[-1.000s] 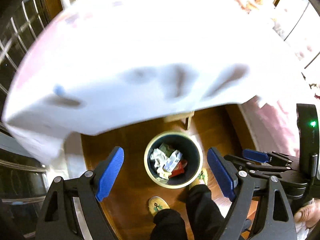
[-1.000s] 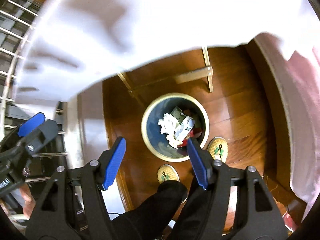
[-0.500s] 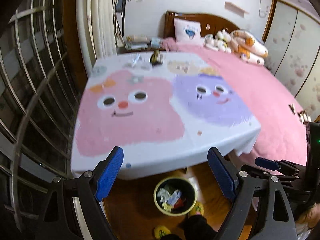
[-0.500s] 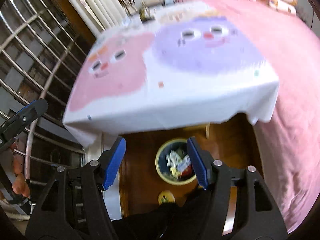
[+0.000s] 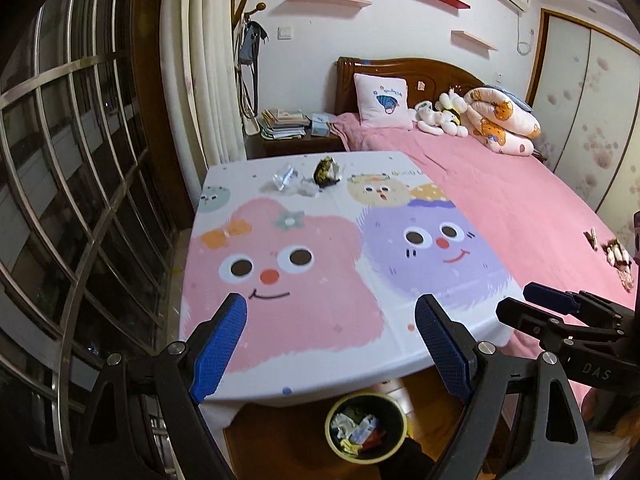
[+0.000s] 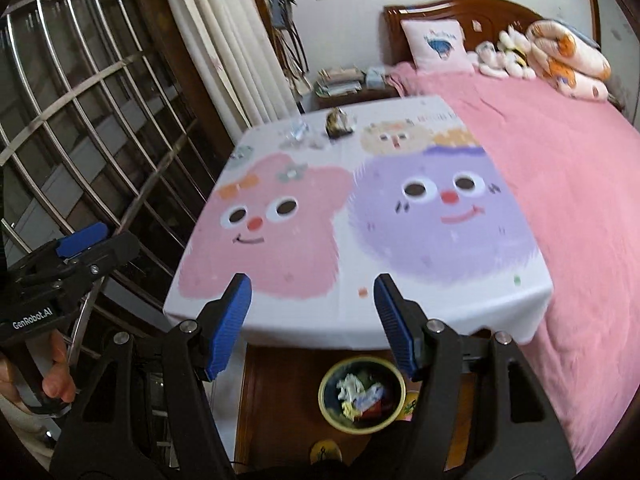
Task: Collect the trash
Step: 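Raise both tools back toward the table, then grasp the gold wrapper with the right tool while the left tool grasps the clear plastic bag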
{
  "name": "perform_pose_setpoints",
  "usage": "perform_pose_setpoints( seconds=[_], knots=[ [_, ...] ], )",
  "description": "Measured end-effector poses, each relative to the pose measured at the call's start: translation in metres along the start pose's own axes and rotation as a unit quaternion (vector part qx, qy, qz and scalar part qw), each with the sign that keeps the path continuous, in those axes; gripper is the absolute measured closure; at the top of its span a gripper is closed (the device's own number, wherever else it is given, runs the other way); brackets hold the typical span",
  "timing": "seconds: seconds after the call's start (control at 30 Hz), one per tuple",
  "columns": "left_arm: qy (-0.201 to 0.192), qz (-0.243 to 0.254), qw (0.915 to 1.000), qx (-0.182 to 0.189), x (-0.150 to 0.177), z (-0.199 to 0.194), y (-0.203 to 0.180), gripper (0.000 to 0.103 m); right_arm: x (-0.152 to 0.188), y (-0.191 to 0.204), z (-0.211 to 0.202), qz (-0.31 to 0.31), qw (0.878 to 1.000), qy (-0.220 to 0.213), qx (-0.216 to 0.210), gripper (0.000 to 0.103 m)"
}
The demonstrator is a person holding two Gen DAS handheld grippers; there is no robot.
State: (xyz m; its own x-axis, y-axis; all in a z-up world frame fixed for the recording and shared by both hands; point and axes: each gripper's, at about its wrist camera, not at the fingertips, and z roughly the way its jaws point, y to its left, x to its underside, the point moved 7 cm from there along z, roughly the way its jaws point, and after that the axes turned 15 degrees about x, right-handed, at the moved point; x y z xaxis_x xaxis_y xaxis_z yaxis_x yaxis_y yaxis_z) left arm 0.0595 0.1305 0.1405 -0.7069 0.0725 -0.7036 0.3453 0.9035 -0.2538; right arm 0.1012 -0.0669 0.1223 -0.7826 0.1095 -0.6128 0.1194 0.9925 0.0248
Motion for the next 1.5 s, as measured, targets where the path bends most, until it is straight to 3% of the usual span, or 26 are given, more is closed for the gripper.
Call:
perform_pose_setpoints(
  seconds=[0.17,0.4,0.7,0.9,1.17,1.5],
  knots=[
    [-0.009,-0.001,0.9999,-0.011,-0.034,0.014,0.004,0.016,-0.030,0.010,0.020,-0.014,1.000,-0.005,-0.018,0.042],
    [-0.008,-0.006,0.9993,-0.035,-0.088,0.063,0.018,0.016,-0.081,0.014,0.086,-0.033,0.998,0.005,-0.054,0.042],
    [0.009,-0.061,0.9950,-0.079,-0.180,0.198,0.063,0.016,-0.179,0.001,0.221,-0.081,0.991,0.037,-0.099,0.042],
    [0.035,-0.114,0.9882,-0.095,-0.222,0.300,0.113,0.016,-0.248,-0.004,0.322,-0.112,0.987,0.045,-0.110,0.042],
    [0.069,-0.158,0.9765,-0.129,-0.244,0.410,0.189,0.016,-0.309,0.020,0.454,-0.161,0.980,0.055,-0.106,0.042],
    [0.086,-0.221,0.9630,-0.128,-0.241,0.496,0.278,0.018,-0.320,0.063,0.567,-0.183,0.972,0.100,-0.112,0.037]
  ],
)
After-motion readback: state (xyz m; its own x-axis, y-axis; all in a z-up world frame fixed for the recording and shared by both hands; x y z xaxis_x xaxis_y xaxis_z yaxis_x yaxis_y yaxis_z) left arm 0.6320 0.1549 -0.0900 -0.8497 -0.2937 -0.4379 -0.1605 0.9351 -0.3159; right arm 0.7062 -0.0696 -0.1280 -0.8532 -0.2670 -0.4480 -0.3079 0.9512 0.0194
